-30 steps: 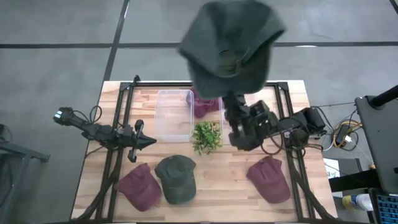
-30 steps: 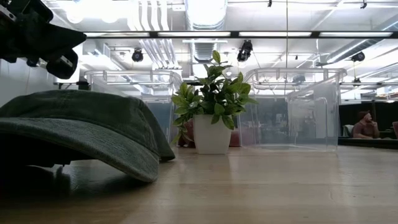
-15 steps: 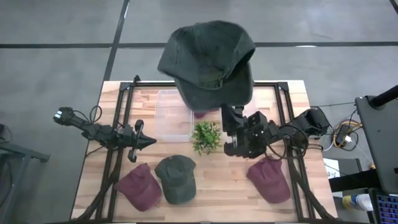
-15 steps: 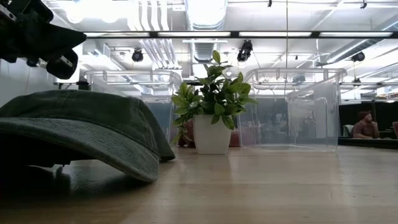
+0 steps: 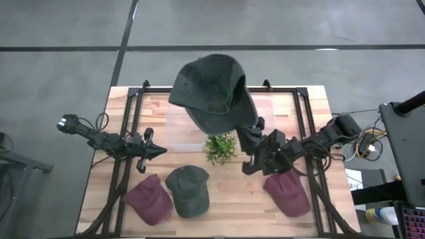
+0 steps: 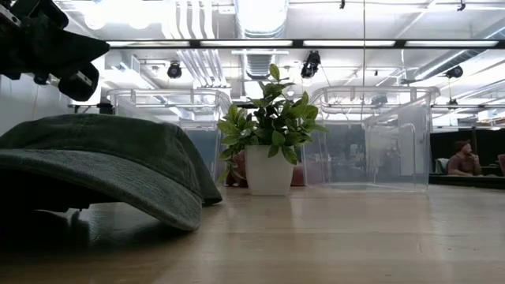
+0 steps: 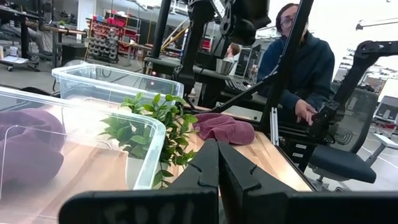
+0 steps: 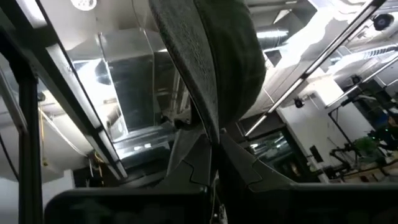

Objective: Pick & Place hat
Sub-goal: Put the right black cap into the right transparent bin

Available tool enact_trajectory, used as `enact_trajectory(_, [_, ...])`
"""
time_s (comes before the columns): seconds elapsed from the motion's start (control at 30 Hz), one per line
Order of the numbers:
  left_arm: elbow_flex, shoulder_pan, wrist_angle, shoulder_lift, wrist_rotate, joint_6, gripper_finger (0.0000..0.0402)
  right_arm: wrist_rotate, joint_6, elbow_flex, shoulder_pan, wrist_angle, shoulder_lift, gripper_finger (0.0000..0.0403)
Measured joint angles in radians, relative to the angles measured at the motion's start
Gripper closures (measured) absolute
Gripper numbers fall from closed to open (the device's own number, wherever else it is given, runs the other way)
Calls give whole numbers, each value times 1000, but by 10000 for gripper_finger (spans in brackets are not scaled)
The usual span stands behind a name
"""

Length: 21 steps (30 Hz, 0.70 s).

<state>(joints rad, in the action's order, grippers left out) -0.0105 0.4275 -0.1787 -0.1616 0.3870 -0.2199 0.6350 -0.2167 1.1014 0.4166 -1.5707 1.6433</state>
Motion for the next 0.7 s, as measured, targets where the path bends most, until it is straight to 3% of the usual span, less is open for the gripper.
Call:
enact_trajectory(0.33, [0,0,-1,0,0,0,402,65,-90,-280,9,0,-292,394])
enact_trajectory(0.7, [0,0,0,0,6,39,402,337,-65,-555,9,0,-596,394])
